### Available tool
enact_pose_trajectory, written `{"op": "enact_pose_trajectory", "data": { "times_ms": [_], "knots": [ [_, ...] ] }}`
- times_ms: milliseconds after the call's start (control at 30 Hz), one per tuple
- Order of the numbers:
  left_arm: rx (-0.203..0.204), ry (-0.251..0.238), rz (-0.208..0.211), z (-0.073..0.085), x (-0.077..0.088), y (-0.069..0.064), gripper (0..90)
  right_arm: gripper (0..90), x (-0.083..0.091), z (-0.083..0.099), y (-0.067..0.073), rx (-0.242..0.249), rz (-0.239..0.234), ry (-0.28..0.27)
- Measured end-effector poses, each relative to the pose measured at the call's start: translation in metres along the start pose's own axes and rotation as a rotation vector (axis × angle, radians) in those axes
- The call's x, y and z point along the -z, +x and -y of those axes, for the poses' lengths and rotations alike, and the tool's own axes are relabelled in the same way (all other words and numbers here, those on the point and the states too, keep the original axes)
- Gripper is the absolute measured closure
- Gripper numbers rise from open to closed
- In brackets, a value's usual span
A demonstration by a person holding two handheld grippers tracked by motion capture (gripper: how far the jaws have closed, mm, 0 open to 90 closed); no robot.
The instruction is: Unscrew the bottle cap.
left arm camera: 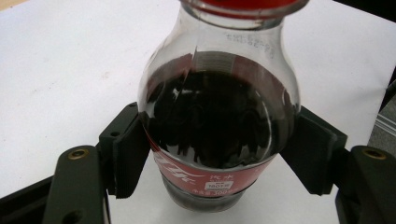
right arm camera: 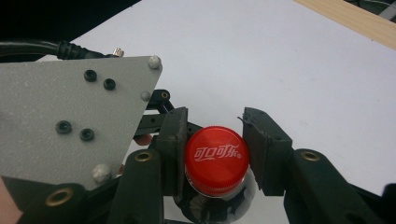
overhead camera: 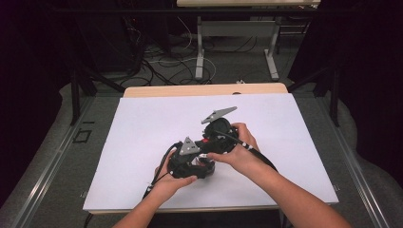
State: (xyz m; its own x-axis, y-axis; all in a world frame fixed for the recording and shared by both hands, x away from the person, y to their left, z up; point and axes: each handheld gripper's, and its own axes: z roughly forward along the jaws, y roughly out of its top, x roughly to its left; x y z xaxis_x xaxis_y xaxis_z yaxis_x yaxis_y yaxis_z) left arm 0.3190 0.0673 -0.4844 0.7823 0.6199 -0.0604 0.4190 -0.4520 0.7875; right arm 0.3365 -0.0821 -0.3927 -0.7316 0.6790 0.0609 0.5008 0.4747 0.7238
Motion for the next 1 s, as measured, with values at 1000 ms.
{"op": "enact_pose_trajectory", "data": {
  "times_ms": [1000],
  "knots": [
    [-0.073,0.006,0.070,-0.002,0.002,-0.010,30.3,58.1,-0.002,-0.019,-0.045,0.668,-0.580,0.104]
  ]
}}
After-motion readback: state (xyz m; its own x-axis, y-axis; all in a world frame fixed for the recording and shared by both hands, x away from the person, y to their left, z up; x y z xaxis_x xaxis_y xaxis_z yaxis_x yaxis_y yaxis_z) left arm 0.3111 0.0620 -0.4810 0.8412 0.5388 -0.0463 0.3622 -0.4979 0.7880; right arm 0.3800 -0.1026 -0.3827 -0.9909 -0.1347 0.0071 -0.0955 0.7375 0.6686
